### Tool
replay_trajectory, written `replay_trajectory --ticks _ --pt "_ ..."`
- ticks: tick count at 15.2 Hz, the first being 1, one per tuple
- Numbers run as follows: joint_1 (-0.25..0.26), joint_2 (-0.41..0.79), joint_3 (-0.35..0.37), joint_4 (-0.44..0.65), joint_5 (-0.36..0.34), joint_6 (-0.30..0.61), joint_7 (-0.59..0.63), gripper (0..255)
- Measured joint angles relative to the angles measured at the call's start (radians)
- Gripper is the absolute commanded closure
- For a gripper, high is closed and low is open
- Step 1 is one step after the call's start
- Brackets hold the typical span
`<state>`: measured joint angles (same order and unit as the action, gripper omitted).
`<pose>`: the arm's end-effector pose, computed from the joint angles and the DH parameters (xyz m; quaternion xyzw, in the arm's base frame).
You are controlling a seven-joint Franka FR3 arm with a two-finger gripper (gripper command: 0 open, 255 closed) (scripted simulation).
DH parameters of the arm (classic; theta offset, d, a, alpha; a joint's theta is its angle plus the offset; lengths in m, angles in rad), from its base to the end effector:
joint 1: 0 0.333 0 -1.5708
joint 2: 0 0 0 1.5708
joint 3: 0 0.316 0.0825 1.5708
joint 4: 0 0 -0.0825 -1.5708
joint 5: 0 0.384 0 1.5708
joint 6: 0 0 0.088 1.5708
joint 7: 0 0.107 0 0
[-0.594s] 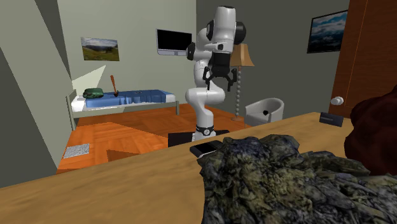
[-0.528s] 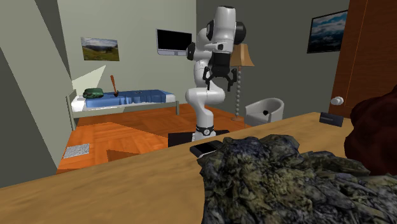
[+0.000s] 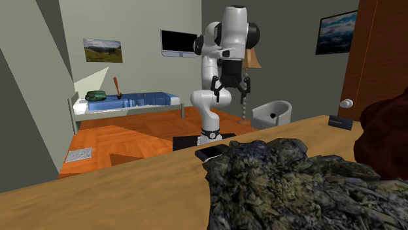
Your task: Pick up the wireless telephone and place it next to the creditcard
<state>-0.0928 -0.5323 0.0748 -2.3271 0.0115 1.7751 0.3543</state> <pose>0.3897 -0.0024 0.5329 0.9813 -0.1915 -0.0081 0.0149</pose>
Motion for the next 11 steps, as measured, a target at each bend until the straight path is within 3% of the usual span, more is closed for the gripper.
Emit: replay_trajectory --ticks 11 --pt "-0.094 0.393 -0.013 0.261 0.024 0.155 0.280 0"
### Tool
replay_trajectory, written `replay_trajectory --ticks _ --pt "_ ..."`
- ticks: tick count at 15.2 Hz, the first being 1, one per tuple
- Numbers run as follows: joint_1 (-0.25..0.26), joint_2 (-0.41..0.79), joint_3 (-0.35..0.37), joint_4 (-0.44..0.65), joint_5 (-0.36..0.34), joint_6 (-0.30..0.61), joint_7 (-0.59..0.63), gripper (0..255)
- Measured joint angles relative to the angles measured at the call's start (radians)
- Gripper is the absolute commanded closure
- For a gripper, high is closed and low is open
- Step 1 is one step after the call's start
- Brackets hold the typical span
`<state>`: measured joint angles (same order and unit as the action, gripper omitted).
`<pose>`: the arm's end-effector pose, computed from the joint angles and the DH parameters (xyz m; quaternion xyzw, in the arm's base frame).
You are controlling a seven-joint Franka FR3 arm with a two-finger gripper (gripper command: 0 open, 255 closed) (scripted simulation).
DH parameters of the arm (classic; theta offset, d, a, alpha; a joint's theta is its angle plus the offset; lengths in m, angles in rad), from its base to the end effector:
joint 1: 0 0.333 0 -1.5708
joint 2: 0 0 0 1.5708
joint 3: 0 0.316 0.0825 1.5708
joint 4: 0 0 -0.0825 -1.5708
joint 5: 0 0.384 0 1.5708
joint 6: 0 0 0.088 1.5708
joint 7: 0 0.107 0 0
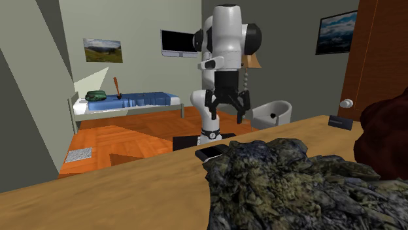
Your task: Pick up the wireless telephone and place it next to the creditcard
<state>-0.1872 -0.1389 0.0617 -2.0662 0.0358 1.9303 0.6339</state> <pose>0.5114 -0.0609 0.4938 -0.9262 0.3767 0.0018 0.0124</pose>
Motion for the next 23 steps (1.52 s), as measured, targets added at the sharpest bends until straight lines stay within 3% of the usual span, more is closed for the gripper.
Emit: replay_trajectory --ticks 8,15,22,23 --pt "-0.048 0.252 -0.043 0.215 0.024 0.056 0.160 0" --pt "-0.049 0.288 -0.045 0.173 0.028 0.135 0.169 0" --pt "-0.048 0.291 -0.045 0.165 0.028 0.146 0.170 0" --pt "-0.048 0.291 -0.045 0.165 0.028 0.146 0.170 255"
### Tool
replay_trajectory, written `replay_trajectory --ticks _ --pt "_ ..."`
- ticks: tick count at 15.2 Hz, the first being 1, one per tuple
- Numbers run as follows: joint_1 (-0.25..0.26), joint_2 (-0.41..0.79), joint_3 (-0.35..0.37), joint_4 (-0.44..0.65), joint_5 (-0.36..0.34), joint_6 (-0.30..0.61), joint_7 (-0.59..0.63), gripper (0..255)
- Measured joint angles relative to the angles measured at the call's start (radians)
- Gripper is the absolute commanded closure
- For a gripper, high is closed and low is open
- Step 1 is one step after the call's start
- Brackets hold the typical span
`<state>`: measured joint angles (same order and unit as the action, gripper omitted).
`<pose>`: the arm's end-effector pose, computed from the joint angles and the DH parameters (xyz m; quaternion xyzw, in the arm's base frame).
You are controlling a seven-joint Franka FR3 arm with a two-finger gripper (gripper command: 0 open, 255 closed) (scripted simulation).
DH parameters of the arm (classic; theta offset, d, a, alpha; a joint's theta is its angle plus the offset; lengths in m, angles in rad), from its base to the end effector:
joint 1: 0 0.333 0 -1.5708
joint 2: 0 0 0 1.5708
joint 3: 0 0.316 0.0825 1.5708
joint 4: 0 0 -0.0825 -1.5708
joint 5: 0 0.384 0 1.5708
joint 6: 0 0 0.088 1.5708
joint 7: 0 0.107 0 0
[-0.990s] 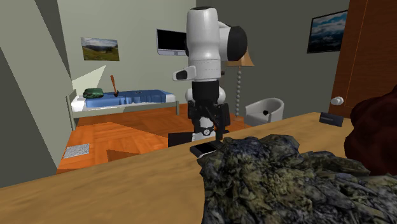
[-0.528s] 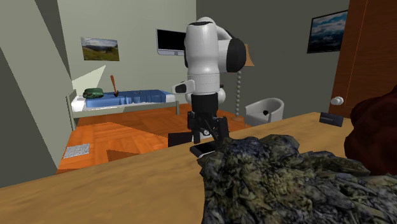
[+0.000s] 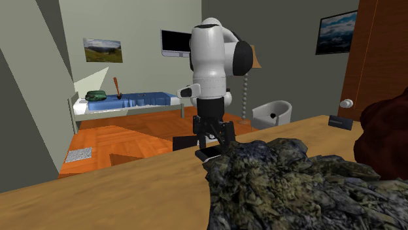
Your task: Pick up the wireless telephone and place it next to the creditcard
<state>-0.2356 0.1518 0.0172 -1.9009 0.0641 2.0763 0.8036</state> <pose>0.5848 -0.1268 0.4232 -0.8642 0.5021 -0.0028 0.0317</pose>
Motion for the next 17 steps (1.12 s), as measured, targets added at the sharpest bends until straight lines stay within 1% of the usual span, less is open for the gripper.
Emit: replay_trajectory --ticks 10,17 --pt "0.000 -0.001 0.000 0.001 0.000 0.000 0.000 255" --pt "-0.001 -0.024 -0.001 0.049 -0.002 -0.073 0.003 255"
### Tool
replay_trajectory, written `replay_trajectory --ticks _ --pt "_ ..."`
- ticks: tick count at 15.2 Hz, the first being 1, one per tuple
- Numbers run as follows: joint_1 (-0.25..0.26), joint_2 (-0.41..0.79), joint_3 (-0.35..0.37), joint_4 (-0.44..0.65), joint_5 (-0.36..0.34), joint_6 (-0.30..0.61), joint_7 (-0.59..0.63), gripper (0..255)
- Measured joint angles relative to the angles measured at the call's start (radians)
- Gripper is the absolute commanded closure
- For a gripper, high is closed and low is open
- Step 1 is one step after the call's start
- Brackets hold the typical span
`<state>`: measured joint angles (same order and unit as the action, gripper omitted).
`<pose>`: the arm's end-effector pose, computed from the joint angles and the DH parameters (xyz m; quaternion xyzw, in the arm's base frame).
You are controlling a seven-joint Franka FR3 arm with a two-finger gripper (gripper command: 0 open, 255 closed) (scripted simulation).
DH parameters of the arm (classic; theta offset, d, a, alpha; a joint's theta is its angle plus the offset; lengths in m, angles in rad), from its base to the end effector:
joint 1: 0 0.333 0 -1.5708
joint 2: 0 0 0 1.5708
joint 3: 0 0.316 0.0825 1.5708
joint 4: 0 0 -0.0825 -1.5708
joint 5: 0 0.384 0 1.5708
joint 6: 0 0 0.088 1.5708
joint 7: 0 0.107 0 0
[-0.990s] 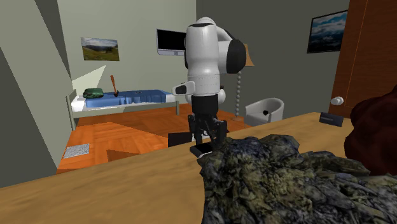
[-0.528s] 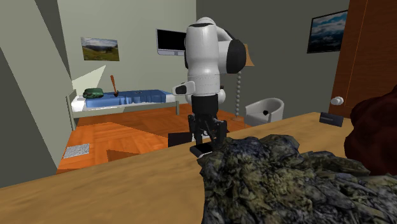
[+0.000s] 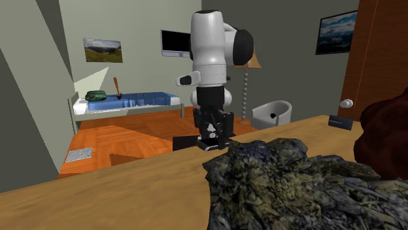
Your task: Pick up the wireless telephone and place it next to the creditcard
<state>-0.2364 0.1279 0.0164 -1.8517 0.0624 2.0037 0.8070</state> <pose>0.5842 -0.1271 0.4542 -0.8642 0.5021 -0.0030 0.0317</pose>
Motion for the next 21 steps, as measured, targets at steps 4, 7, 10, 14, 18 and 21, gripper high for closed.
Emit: replay_trajectory --ticks 4,7,10,14,18,21 --pt "0.000 -0.008 0.000 0.043 -0.001 -0.052 0.003 255" --pt "0.001 -0.017 0.000 0.076 -0.002 -0.093 0.007 255" --pt "-0.001 -0.020 -0.001 0.108 -0.003 -0.129 0.007 255" --pt "0.000 -0.019 0.000 0.164 -0.004 -0.183 0.011 255" --pt "0.014 -0.045 0.011 0.165 -0.005 -0.209 0.038 255" --pt "0.043 -0.107 0.037 0.093 -0.005 -0.195 0.091 255"
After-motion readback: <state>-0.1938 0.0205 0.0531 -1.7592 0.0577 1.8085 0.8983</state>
